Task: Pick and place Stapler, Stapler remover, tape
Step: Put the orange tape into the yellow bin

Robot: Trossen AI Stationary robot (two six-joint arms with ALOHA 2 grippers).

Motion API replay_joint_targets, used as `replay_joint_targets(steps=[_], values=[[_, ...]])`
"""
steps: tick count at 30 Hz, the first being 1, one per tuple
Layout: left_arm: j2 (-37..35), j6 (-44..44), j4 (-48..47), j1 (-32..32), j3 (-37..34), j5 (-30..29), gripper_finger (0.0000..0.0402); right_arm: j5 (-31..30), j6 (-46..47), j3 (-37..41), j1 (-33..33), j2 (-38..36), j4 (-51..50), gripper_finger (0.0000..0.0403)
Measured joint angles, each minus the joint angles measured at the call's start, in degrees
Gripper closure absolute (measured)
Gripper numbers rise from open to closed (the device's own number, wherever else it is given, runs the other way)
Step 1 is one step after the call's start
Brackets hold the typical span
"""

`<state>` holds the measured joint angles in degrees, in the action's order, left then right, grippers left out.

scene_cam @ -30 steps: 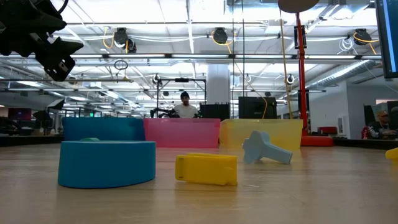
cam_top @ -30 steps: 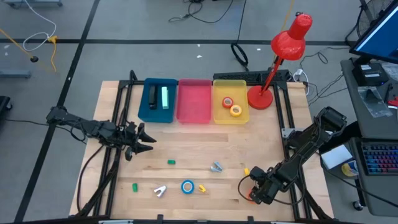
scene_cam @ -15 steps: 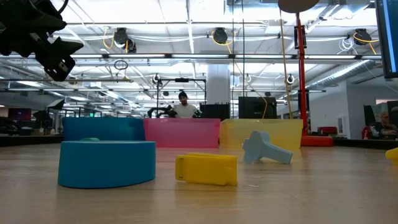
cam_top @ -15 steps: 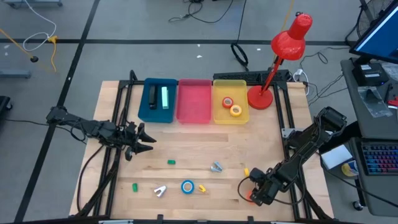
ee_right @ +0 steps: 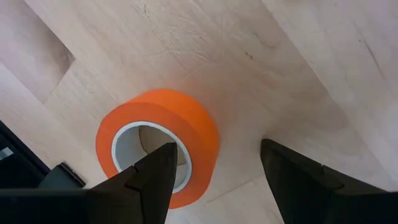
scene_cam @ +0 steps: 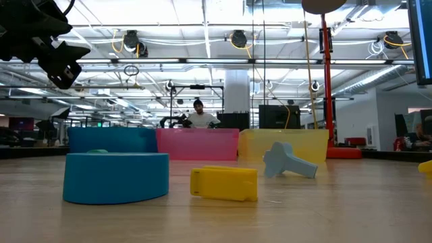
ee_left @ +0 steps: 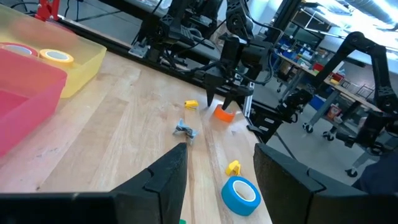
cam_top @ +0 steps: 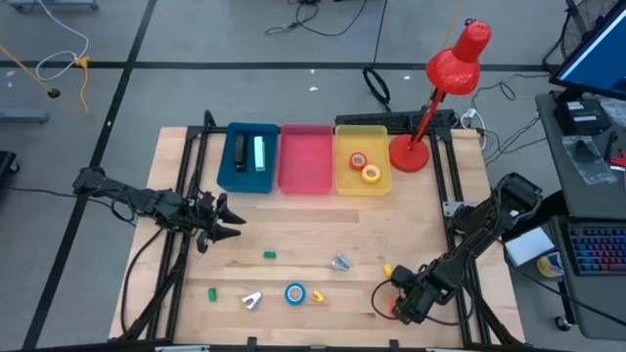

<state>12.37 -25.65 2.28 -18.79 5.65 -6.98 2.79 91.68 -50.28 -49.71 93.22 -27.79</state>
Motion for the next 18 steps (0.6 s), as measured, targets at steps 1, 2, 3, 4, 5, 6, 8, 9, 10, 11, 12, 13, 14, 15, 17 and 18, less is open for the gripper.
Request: replay_joint_targets(steps=[1, 2, 3, 4, 5, 6, 8, 9, 10, 11, 12, 13, 14, 15, 17, 18], values=[[-0.01, 0.02, -0.02, -0.02, 0.00, 0.00, 0.0215, -0.08, 0.00, 0.02, 0.00, -0.12, 0.04, 0.0175], [0.01, 0.02, -0.02, -0.02, 0.00, 0.00, 0.0215, -0.49, 0.04, 0.04, 0.00, -0.12, 0.08, 0.0176], [0.01, 0.04, 0.00, -0.02, 0.00, 0.00, 0.0215, -0.75, 0.09, 0.04, -0.02, -0.12, 0.09, 0.0177], [0.01, 0.04, 0.01, 0.00, 0.00, 0.00, 0.0215, -0.92, 0.09, 0.04, -0.02, -0.12, 0.11, 0.0178], [0.01, 0.04, -0.02, -0.02, 0.00, 0.00, 0.0215, -1.06, 0.09, 0.04, -0.02, -0.11, 0.13, 0.0178], [0.01, 0.04, -0.02, -0.02, 0.00, 0.00, 0.0215, -1.12, 0.09, 0.07, -0.02, -0.10, 0.13, 0.0178], [0.00, 0.04, 0.00, -0.01, 0.00, 0.00, 0.0215, -1.26, 0.07, 0.09, -0.02, -0.08, 0.15, 0.0178], [0.01, 0.04, -0.02, 0.00, 0.00, 0.00, 0.0215, -1.48, -0.13, 0.09, -0.02, -0.08, 0.15, 0.0178], [0.01, 0.04, 0.00, -0.01, 0.00, 0.00, 0.0215, -1.75, -0.65, 0.09, -0.04, -0.08, 0.18, 0.0179], [0.01, 0.04, 0.00, 0.00, 0.00, 0.00, 0.0215, -1.98, -0.96, 0.09, -0.04, -0.05, 0.18, 0.0179], [0.01, 0.04, 0.00, -0.01, 0.00, 0.00, 0.0215, -2.10, -1.08, 0.10, -0.07, -0.05, 0.18, 0.0179], [0.00, 0.04, 0.00, 0.00, 0.00, 0.00, 0.0215, -2.14, -1.10, 0.11, -0.07, -0.05, 0.18, 0.0179], [-0.01, 0.04, 0.00, -0.02, 0.00, 0.00, 0.0215, -2.21, -1.12, 0.11, -0.07, -0.03, 0.18, 0.0179], [-0.01, 0.04, 0.02, 0.00, 0.00, 0.00, 0.0215, -2.53, -1.20, 0.11, -0.07, -0.01, 0.18, 0.0179], [0.01, 0.02, 0.00, 0.00, 0.00, 0.00, 0.0215, -3.55, -2.26, 0.15, -0.09, -0.01, 0.13, 0.0179], [0.01, 0.02, 0.00, -0.01, 0.00, 0.00, 0.0215, -4.20, -2.57, 0.15, -0.11, -0.01, 0.09, 0.0179]])
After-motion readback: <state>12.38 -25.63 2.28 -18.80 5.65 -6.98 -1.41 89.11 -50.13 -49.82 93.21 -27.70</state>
